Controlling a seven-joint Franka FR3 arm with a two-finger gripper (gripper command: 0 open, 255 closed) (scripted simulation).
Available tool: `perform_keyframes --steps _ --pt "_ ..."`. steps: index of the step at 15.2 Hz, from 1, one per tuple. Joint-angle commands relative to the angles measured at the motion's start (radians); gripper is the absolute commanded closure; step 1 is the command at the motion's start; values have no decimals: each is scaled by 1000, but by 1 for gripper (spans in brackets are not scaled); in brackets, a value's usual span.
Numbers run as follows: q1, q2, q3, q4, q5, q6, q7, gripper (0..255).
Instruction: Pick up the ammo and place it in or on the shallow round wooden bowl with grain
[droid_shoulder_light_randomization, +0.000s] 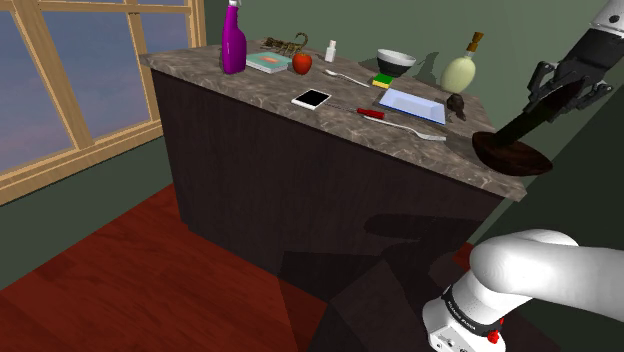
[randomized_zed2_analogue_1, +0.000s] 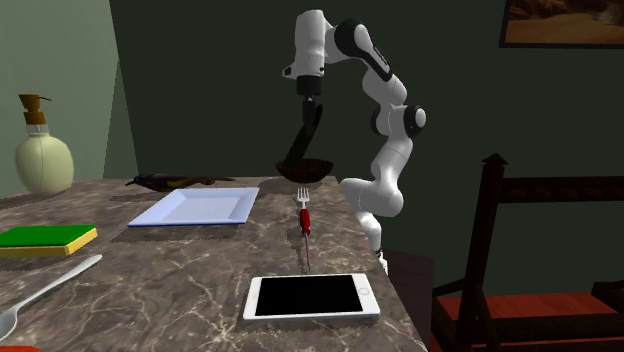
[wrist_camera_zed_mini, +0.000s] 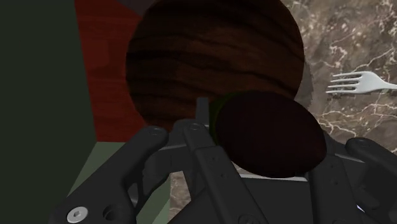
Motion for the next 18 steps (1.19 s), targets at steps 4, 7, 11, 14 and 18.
perform_keyframes --steps 4,7,11,14,18 --pt "-7 -49 -4 -101 -8 52 1 255" --pt "-11 -76 -6 -159 -12 83 1 255" --pt "-17 -111 -11 -233 -18 123 1 255" --pt "-19 -118 -12 -250 -20 132 1 255" --pt "-19 -118 -11 -250 -19 132 0 255"
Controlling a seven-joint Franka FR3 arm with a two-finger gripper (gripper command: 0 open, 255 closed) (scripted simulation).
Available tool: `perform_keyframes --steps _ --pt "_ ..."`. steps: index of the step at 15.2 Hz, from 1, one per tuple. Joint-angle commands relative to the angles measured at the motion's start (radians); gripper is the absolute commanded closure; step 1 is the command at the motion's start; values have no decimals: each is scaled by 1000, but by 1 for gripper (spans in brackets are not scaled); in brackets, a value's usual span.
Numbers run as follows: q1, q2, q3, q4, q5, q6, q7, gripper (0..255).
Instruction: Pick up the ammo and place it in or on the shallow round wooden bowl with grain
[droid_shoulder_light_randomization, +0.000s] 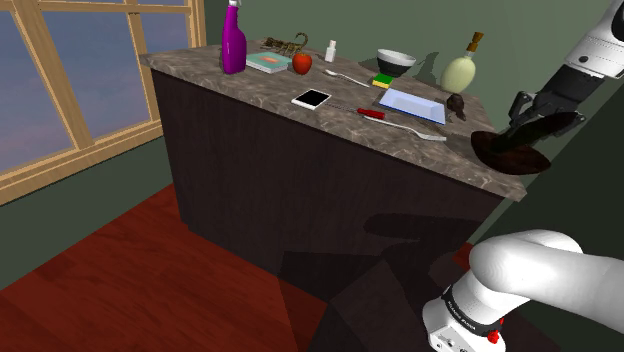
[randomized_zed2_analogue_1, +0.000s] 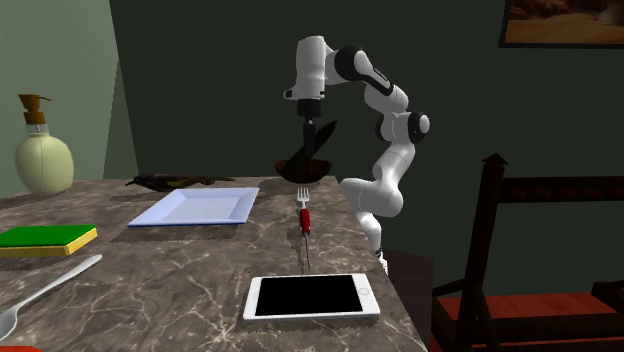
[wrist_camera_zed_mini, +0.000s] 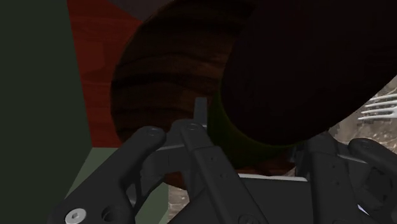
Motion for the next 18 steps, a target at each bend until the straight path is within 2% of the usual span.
perform_keyframes --steps 1,2,7,11,18 --pt "-1 2 -2 -3 -2 0 -1 255" --pt "-1 1 -2 -4 -2 0 -1 0" --pt "-1 2 -2 -3 -2 0 -1 0" --pt "10 78 3 175 8 -101 -8 0" --pt "10 78 3 175 8 -101 -8 0"
